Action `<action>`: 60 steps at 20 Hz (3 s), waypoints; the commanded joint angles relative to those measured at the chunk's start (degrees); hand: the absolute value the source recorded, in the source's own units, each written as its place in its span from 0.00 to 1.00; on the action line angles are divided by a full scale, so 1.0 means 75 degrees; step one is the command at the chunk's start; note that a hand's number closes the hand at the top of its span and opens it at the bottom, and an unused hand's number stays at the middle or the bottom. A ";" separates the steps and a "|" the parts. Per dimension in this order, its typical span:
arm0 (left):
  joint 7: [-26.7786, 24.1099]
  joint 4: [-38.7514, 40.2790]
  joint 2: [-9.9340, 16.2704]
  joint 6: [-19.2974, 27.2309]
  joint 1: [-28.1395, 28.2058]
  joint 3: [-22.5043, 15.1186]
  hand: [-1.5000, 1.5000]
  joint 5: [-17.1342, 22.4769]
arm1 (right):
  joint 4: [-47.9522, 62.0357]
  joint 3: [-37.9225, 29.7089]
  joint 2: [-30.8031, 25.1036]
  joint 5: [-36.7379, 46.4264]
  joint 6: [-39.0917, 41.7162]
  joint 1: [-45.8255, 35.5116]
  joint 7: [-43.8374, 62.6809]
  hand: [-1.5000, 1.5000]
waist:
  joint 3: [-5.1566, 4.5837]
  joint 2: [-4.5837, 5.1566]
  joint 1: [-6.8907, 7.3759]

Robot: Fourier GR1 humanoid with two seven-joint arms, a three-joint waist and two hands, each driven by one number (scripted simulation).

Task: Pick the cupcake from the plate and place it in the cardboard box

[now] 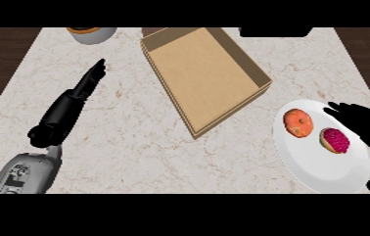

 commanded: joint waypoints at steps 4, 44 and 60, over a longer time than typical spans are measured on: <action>0.0288 -0.0122 -0.0219 -0.0391 -0.0131 0.0362 0.50 -0.0222 | 0.0768 -0.0017 0.0388 0.0968 -0.0465 -0.0057 -0.0385 0.00 | 0.0000 -0.0001 -0.0013; 0.0007 0.0145 -0.1049 -0.1166 -0.0291 0.0998 0.50 -0.1115 | 0.3860 0.0803 0.3714 0.3165 -0.2618 -0.2609 -0.0654 1.00 | -0.0018 0.0053 0.0268; 0.0182 0.0249 -0.1438 -0.1608 -0.1205 0.0276 0.50 -0.1114 | 0.4826 0.2228 0.5541 0.2293 -0.3110 -0.7284 0.4593 1.00 | -0.0019 0.0270 0.1758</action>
